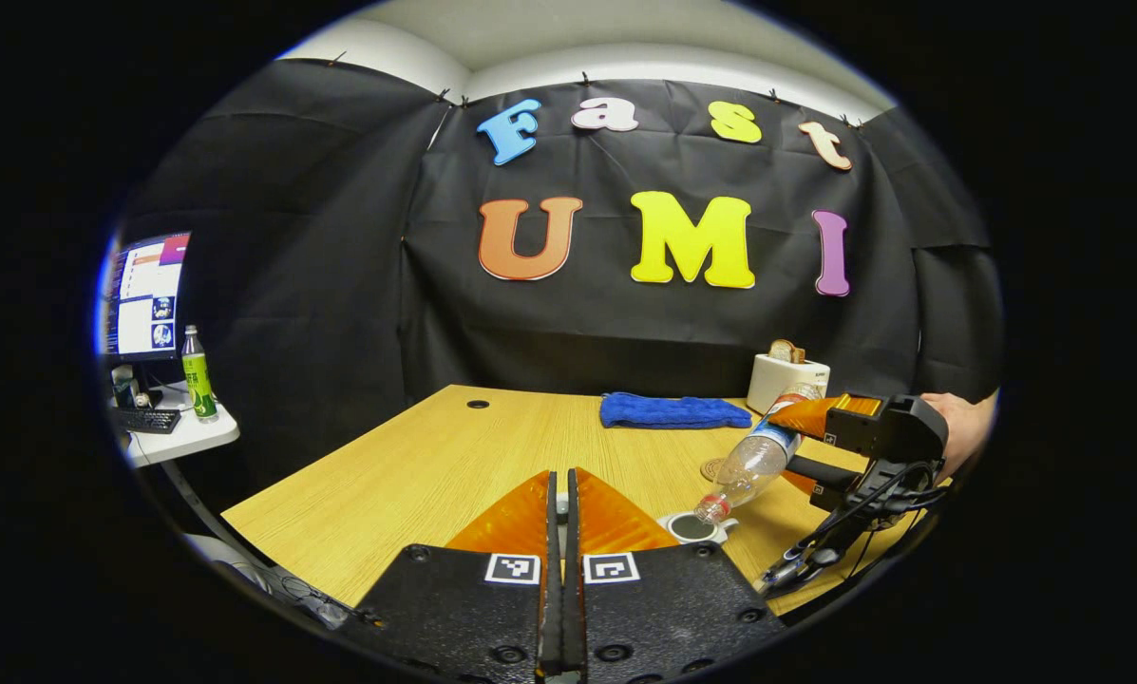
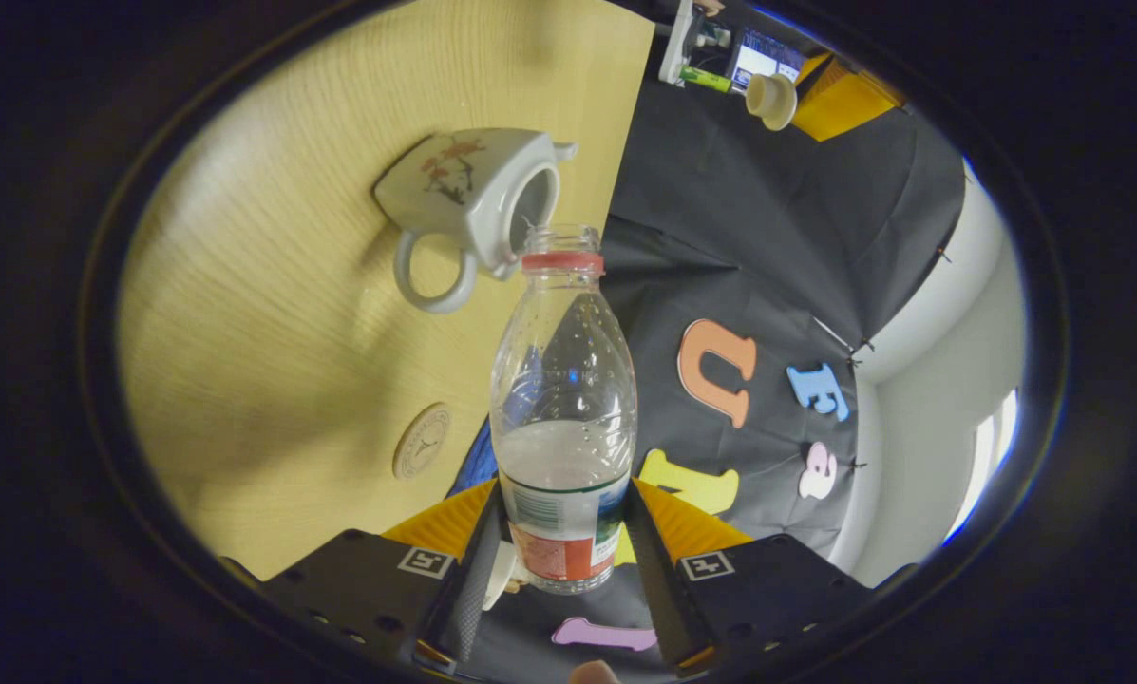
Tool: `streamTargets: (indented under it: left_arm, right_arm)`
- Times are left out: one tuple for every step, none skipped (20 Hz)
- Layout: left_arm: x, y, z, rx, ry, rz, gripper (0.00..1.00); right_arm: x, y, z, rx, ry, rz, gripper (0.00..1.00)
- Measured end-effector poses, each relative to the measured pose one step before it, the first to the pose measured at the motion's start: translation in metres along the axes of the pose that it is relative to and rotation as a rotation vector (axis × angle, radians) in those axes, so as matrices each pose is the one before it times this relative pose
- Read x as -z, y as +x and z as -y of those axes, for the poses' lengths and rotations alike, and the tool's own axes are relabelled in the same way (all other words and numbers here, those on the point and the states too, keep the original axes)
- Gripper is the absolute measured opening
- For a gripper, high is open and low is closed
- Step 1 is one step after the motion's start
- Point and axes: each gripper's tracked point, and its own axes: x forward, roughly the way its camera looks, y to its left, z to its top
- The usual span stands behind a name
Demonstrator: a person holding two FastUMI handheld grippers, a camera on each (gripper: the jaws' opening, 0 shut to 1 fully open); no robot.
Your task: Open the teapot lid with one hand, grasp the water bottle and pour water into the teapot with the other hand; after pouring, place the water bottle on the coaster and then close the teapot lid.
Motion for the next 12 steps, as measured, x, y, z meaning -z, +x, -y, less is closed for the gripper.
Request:
streamTargets:
  left_arm:
    - [-0.00013, 0.00009, -0.00033, 0.00176, -0.00072, -0.00087, 0.03]
    - [0.00080, 0.00088, 0.00014, 0.00013, 0.00090, -0.00088, 0.03]
    - [-0.00027, -0.00009, 0.00033, 0.00023, 0.00178, -0.00117, 0.03]
    - [0.00109, -0.00014, -0.00095, -0.00043, 0.00073, -0.00094, 0.03]
    - [-0.00046, 0.00031, 0.00118, 0.00120, -0.00001, -0.00041, 0.03]
    - [-0.00041, -0.00056, -0.00021, 0.00064, 0.00055, -0.00024, 0.03]
    - [-0.00021, -0.00014, -0.00006, 0.00016, 0.00174, 0.00003, 0.03]
    - [0.00139, 0.00043, -0.00020, 0.00050, 0.00000, -0.00104, 0.03]
    - [0.00039, -0.00048, 0.00010, 0.00037, -0.00229, -0.00218, 0.03]
    - [-0.00002, 0.00057, -0.00018, 0.00016, -0.00137, -0.00011, 0.03]
    - [0.00004, -0.00065, -0.00084, 0.00002, -0.00010, 0.00023, 0.03]
    - [-0.00028, 0.00046, 0.00060, 0.00036, -0.00105, -0.00041, 0.03]
  right_arm:
    - [0.00037, 0.00013, 0.00031, 0.00009, -0.00469, -0.00046, 0.72]
    - [0.00056, 0.00057, -0.00102, -0.00323, -0.00644, -0.00083, 0.72]
    - [-0.00085, -0.00069, 0.00087, 0.00282, -0.00919, 0.00046, 0.71]
    - [0.00069, 0.00004, 0.00127, 0.00443, -0.00997, 0.00029, 0.72]
    - [-0.00009, -0.00119, 0.00094, 0.00383, -0.00869, 0.00015, 0.72]
    - [0.00087, 0.00153, 0.00097, 0.00238, -0.00486, -0.00028, 0.72]
    - [-0.00009, 0.00048, 0.00111, 0.00155, -0.00393, -0.00029, 0.71]
    - [0.00044, -0.00079, 0.00080, 0.00011, -0.00281, -0.00031, 0.71]
    - [0.00034, -0.00027, -0.00022, -0.00154, -0.00588, -0.00279, 0.71]
    - [0.00027, 0.00077, 0.00072, 0.00348, -0.00863, 0.00019, 0.71]
    - [0.00106, -0.00088, 0.00250, 0.00627, -0.00980, -0.00046, 0.72]
    - [0.00051, -0.00043, 0.00242, 0.00578, -0.00810, 0.00012, 0.71]
